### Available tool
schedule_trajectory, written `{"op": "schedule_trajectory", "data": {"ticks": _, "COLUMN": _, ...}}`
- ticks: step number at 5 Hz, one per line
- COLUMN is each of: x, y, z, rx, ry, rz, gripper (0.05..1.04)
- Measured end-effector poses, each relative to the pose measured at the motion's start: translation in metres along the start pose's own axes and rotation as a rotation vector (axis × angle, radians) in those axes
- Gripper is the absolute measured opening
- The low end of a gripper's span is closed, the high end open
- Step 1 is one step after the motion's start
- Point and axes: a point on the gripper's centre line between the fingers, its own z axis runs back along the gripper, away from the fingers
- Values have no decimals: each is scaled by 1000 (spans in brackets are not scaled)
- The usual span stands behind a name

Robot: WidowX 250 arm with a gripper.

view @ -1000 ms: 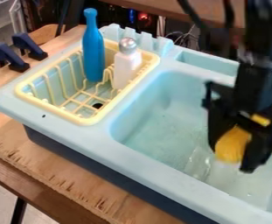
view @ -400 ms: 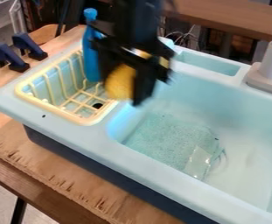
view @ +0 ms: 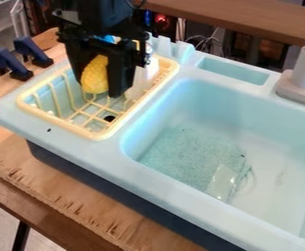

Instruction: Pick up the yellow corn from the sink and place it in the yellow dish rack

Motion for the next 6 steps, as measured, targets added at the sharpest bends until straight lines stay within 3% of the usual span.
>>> {"op": "schedule_trajectory", "data": {"ticks": 1, "x": -2, "y": 0, "z": -4, "rx": 7, "ry": 23, "rz": 2, "gripper": 679}}
{"op": "schedule_trajectory", "data": {"ticks": 2, "x": -2, "y": 4, "z": -17, "rx": 26, "ry": 90, "rz": 3, "gripper": 679}}
{"op": "schedule_trajectory", "data": {"ticks": 4, "x": 1, "y": 31, "z": -28, "rx": 11, "ry": 62, "rz": 73, "gripper": 679}}
{"op": "schedule_trajectory", "data": {"ticks": 6, "x": 1, "y": 47, "z": -37, "rx": 4, "ry": 82, "rz": 111, "gripper": 679}}
